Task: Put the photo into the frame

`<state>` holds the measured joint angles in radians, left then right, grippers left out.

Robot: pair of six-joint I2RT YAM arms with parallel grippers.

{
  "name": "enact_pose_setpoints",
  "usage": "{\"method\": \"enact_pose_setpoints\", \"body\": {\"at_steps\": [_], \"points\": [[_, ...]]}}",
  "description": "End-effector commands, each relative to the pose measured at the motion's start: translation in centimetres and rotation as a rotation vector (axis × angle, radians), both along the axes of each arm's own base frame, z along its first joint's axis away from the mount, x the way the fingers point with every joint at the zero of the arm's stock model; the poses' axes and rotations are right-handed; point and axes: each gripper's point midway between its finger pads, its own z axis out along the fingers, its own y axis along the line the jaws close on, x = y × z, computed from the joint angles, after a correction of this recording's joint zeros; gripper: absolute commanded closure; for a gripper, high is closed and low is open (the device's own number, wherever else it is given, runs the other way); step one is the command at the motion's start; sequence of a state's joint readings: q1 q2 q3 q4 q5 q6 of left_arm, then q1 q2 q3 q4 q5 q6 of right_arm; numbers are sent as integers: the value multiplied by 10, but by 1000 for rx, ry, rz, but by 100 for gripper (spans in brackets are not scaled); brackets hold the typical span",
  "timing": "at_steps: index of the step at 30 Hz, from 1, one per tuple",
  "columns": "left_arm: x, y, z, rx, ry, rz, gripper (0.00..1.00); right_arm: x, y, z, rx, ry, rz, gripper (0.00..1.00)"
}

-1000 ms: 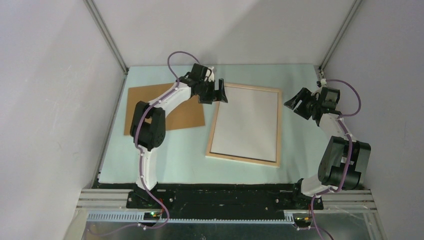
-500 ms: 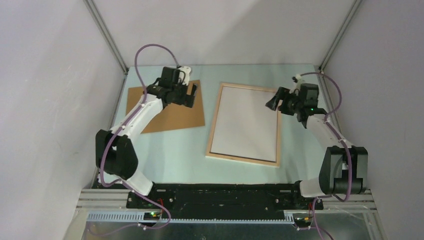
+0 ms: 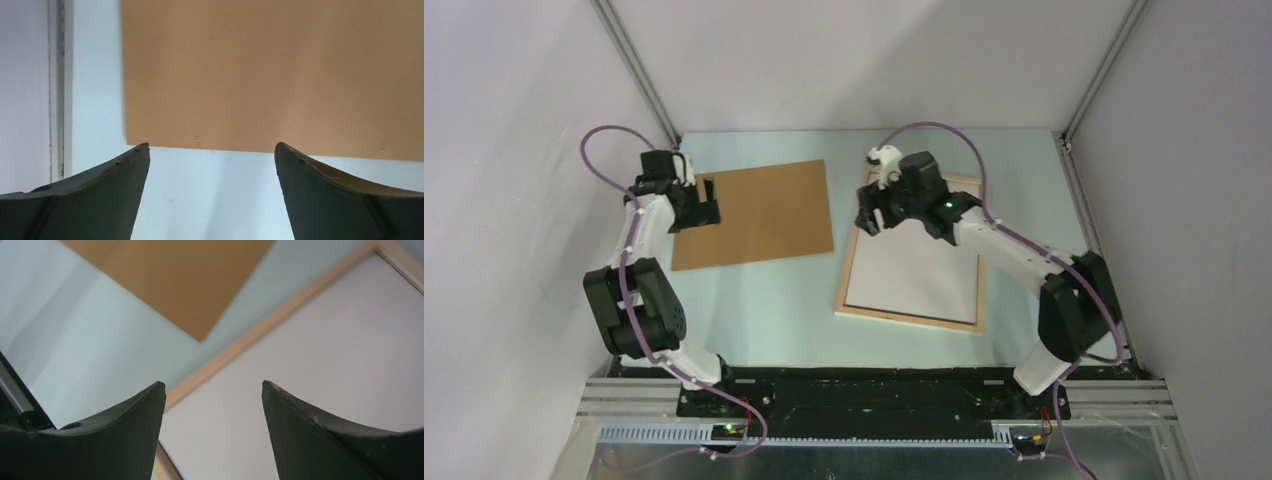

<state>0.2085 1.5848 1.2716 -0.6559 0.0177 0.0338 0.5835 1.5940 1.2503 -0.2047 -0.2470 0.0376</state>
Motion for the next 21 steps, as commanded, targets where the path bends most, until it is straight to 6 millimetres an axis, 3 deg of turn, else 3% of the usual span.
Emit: {"method": "enact_pose_setpoints", "body": {"at_steps": [1,10,15,21], "points": [[-10,19,-23,-114,59,96,0,6,46,1,-61,-30,108,26],[-24,52,-69,-239,175,213,0,22,107,-37,-51,177,176,26],[-30,62,-86,-283,215,243,0,29,121,-56,-50,247,177,26],[-29,72,-92,-273,227,257,0,31,126,-72,-52,287,173,26]]}}
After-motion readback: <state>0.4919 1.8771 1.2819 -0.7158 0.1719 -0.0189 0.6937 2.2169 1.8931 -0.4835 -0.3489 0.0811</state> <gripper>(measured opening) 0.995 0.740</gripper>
